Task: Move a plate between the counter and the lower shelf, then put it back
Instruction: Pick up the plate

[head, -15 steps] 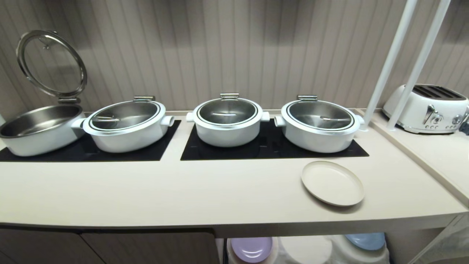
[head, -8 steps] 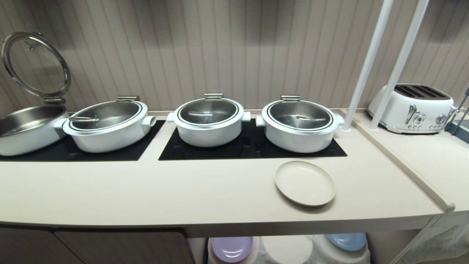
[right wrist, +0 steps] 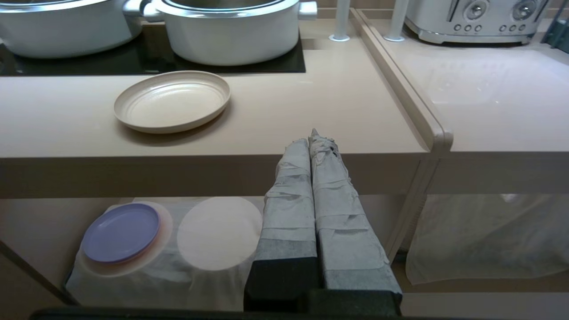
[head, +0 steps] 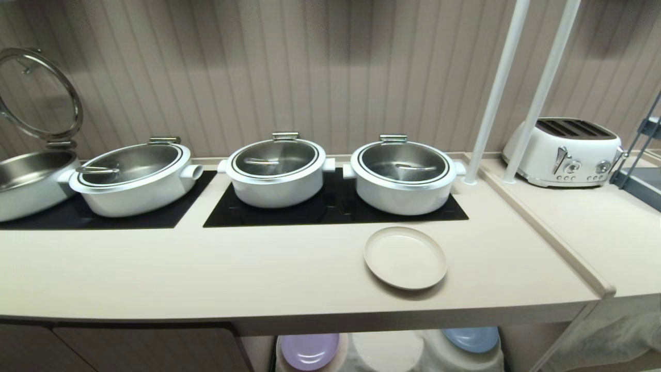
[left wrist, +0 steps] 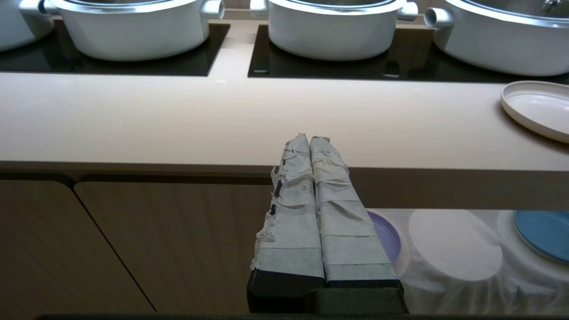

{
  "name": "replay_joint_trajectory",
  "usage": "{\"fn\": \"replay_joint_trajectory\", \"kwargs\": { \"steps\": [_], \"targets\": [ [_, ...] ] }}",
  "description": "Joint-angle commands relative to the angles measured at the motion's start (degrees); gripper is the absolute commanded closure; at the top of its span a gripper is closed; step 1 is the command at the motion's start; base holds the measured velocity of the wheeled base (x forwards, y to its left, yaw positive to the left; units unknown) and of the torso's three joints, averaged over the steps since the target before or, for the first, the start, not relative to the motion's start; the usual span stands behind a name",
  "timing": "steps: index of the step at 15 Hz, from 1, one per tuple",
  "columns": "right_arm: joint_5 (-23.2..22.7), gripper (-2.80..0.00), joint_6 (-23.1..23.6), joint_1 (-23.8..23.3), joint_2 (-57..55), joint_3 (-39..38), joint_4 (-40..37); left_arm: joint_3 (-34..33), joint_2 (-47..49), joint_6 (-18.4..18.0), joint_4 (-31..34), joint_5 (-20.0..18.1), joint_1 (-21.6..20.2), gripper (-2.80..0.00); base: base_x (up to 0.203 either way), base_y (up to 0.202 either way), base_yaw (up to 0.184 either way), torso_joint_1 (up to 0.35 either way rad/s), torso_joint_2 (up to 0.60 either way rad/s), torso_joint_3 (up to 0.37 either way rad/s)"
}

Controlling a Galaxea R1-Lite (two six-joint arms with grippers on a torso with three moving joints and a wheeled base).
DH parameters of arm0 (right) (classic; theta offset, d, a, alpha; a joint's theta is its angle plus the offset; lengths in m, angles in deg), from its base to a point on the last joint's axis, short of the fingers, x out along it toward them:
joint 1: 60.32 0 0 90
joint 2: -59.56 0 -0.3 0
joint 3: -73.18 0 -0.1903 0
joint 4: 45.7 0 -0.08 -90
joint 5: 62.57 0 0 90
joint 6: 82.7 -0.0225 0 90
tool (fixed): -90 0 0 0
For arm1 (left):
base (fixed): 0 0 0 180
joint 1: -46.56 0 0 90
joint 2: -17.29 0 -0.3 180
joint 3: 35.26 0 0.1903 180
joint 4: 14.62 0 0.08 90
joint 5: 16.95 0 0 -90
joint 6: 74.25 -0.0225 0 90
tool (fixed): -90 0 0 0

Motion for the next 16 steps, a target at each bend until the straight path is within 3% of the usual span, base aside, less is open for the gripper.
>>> {"fn": "replay_joint_trajectory", "kwargs": {
  "steps": [1,16],
  "targets": [
    [-0.06,0.0,0.02,-0.12,-0.07,0.0,0.06,-0.02,0.04,0.03,0.07,0.05,0.02,0.0,0.0,0.0,0.0,0.0,0.0,0.0],
    [-0.38,0.0,1.78,0.14,-0.07,0.0,0.21,-0.02,0.04,0.03,0.07,0.05,0.07,0.0,0.0,0.0,0.0,0.0,0.0,0.0]
  ]
}}
